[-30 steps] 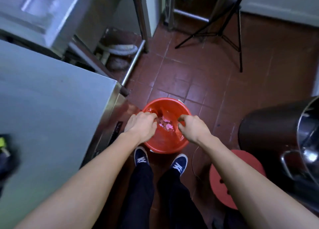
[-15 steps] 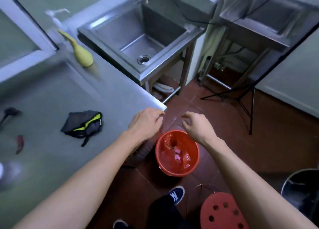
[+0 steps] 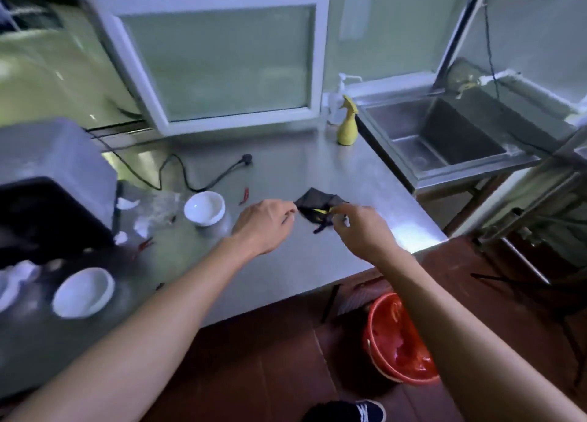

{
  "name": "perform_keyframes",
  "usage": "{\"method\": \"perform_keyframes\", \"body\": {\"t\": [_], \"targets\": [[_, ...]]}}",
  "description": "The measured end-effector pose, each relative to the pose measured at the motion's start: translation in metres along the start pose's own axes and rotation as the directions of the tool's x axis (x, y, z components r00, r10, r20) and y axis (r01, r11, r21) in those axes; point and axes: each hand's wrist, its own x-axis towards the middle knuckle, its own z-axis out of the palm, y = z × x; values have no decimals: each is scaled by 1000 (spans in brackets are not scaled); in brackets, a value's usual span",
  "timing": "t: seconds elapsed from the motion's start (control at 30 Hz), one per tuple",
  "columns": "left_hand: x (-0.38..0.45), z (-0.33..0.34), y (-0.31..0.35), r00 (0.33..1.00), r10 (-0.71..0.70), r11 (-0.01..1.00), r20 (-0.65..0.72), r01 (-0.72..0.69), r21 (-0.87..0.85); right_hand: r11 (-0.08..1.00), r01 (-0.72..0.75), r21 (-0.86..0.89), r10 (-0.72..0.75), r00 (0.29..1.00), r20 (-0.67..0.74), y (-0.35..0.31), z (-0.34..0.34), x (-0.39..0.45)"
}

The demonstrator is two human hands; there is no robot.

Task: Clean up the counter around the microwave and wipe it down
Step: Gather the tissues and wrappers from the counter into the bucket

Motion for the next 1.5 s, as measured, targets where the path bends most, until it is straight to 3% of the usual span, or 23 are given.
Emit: {"method": "perform_keyframes", "body": {"t": [0.3,0.53,0.9,1.2,1.5], "targets": [[-175,-121,-161,931,-289,952,-223,304,34,937,348,-21,-343,932,117,-232,62,-18],[-292,-165,-236,797,-502,851,-336,525,-27,800,600,2,-590,786,185,-362,104,-40],[-366,-186,-306,572,-703,656,-423,751,-74,637,768,67,-749,596,290,-471,165,-25],[-373,-190,-347,451,-803,536,-391,832,-142,533,829,172,-815,448,367,-530,213,13],[-435,-197,-397,343,-868,428,-360,884,-190,424,865,269,-854,283,437,-605,269,-8]]}}
